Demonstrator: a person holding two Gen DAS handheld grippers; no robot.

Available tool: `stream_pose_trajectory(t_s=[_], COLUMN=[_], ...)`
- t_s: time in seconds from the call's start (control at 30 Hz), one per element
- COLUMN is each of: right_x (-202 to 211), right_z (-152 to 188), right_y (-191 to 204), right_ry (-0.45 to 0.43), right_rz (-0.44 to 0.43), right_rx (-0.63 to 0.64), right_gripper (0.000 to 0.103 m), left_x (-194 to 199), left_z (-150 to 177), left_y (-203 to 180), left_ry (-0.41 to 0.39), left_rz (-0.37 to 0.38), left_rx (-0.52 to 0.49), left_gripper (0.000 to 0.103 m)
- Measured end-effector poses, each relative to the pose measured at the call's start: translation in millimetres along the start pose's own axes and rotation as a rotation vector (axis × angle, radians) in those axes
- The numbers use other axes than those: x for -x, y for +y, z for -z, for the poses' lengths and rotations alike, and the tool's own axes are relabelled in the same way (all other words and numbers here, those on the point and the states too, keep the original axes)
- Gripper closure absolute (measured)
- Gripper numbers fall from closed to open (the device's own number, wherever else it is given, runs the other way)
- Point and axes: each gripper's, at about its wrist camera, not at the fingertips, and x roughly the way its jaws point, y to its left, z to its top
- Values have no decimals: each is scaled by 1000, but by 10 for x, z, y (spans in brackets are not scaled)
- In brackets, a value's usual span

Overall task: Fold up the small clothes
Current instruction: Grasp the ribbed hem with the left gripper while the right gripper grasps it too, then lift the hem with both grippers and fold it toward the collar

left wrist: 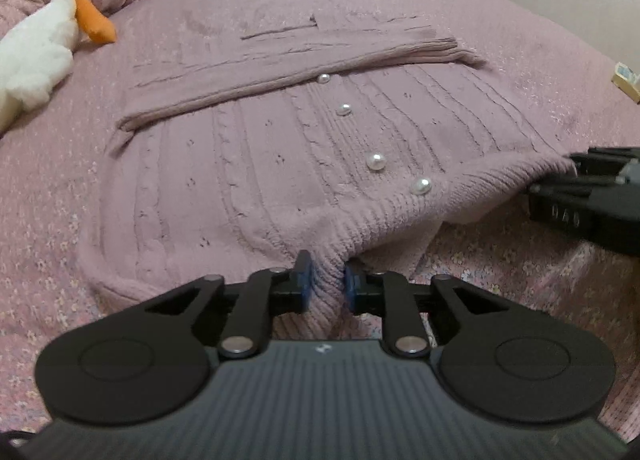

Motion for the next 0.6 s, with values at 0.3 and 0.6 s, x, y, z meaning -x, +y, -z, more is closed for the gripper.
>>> stream_pose_trajectory(t_s=[0.3,0.6], right_x=[5,81], right_z=[4,18], right_y=[-115,-114], right_ry=[-30,-68], right_rz=[-52,-72], right_rx=[-90,-102], right_gripper=[81,86], left_x=[-32,11], left_z=[48,21], left_y=[-128,31], left_ry=[-15,-41], left_rz=[-25,-10], left_rx=[-78,-3], left_gripper=[66,89])
